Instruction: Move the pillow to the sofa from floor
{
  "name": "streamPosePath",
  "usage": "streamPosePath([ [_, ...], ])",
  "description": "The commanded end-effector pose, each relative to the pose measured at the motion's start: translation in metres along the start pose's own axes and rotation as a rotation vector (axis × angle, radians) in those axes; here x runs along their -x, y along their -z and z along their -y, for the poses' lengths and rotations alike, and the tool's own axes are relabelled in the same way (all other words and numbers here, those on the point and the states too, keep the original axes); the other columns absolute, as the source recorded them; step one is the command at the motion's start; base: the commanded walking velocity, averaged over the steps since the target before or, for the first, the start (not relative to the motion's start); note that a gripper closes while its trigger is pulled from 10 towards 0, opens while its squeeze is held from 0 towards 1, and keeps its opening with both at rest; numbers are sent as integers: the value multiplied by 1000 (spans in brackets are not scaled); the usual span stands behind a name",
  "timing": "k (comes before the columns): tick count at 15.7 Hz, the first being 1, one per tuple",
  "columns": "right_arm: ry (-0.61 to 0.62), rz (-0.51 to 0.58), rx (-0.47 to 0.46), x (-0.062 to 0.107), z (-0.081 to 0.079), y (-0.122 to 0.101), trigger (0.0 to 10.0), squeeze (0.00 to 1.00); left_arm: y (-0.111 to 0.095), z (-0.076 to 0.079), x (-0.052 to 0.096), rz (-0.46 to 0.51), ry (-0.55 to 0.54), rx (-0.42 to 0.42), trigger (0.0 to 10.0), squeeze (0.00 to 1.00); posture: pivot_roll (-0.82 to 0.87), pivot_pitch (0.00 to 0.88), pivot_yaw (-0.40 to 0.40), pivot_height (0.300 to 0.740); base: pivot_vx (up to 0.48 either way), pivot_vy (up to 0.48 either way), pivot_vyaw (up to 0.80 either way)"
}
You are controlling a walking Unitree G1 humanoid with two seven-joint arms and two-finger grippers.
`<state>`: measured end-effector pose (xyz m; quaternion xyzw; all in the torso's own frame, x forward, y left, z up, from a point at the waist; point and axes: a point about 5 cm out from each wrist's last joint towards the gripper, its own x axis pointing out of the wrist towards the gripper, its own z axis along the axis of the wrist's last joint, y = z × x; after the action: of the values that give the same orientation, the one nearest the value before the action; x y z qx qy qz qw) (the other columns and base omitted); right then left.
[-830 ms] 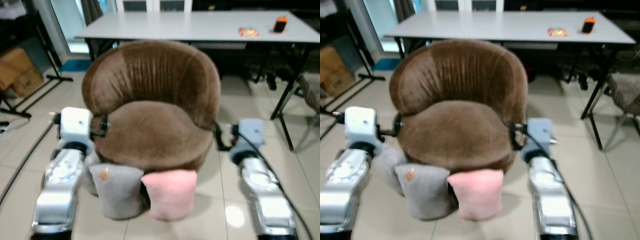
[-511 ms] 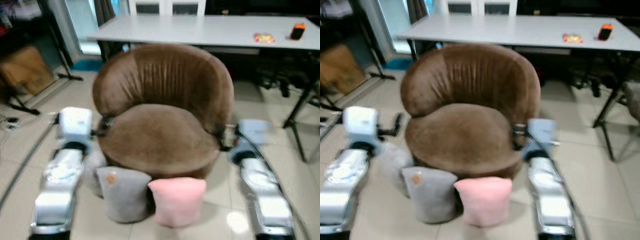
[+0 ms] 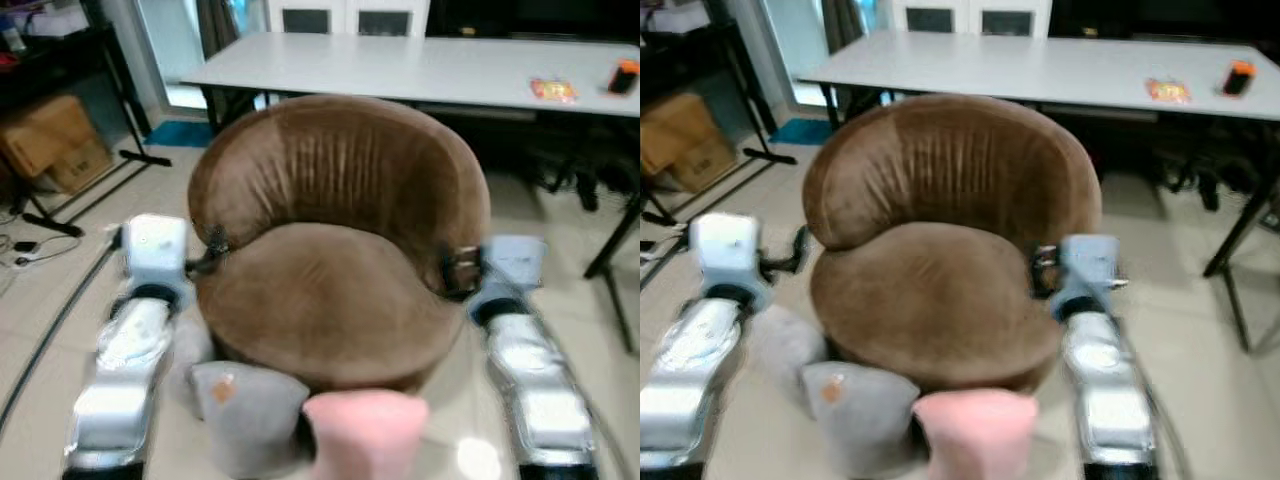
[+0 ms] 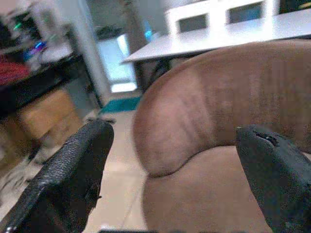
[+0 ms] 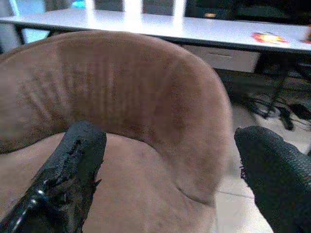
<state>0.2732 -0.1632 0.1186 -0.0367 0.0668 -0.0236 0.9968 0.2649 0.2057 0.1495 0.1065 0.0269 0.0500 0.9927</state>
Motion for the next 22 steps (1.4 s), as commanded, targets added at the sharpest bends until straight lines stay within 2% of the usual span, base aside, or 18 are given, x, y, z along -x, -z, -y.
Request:
streamPosePath([
  [1,40,8,5,-2,10,-3,10000,0,-3,6,0,13,13,5,10000,0,-192,0,39,740,0,0,0],
  [5,-33,35,33,-1,3,-6,10000,0,-3,7,2,28,19,-24,10000,0,-188,0,34,740,0,-84,200],
  [8,-23,31,28,-2,3,-6,10000,0,-4,11,3,32,31,-31,10000,0,-188,0,34,740,0,-461,800],
  [12,-30,15,-7,-2,3,-4,10000,0,-5,11,3,34,29,-44,10000,0,-186,0,32,740,0,-480,0],
  [15,-20,23,13,-2,3,-4,10000,0,-6,11,4,40,27,-49,10000,0,-186,0,32,740,0,-480,0],
  [17,-54,34,-9,-1,1,-4,10000,0,-6,10,5,53,19,-23,10000,0,-185,0,30,740,0,0,0],
  [20,-65,47,-31,0,0,-5,10000,0,-5,3,8,75,10,-75,10000,0,-178,0,28,735,0,0,0],
  [22,-63,67,-20,1,-1,-5,10000,0,-4,-1,10,93,-6,-95,10000,0,-178,0,28,715,0,0,0],
])
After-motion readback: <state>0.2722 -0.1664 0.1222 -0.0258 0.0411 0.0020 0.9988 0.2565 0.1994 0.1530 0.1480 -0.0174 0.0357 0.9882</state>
